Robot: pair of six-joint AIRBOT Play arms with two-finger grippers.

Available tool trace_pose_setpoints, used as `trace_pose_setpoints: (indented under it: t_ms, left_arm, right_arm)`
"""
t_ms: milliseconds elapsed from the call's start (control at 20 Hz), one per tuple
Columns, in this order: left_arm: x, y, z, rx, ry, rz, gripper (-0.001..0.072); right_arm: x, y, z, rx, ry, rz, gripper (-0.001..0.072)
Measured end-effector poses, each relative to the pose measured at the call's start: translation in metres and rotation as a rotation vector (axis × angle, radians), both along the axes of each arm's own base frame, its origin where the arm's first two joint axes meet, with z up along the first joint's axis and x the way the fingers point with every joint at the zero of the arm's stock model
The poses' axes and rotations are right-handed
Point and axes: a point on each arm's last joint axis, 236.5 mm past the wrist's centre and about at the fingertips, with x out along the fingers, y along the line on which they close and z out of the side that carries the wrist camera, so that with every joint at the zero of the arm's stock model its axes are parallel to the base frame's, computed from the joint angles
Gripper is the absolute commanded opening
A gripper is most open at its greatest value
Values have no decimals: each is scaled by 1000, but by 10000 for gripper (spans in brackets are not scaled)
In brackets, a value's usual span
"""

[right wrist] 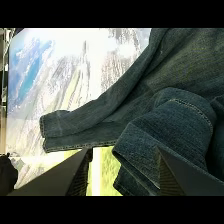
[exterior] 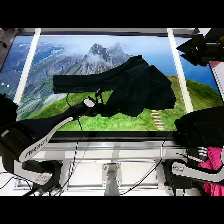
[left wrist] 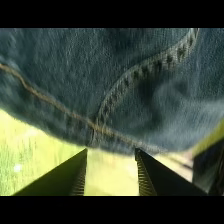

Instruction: Fold the clothes and pants, and hang the long-sleeved shirts on hangers.

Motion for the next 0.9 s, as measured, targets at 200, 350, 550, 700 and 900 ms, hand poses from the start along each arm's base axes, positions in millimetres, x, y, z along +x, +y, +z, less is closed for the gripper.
trace_pose_setpoints:
  t_ms: [200,350,550,700,900]
  left_arm:
    - [8,-1,2,-9,-3,34,10]
    - [21,-5,22,-36,-46,44,8]
    - [44,4,102,-89,-243,27,7]
    - [50,35,185,-86,-452,-2,8]
    - [36,115,260,61,-629,5,9]
  right_arm:
    - [0,1,1,7,-3,3,445]
    - [0,-2,-2,-12,3,-3,445]
    - [2,-34,-32,-88,84,-67,446]
    - [-2,-65,-77,-94,233,-130,447]
    - [-24,-100,-153,-99,475,-195,457]
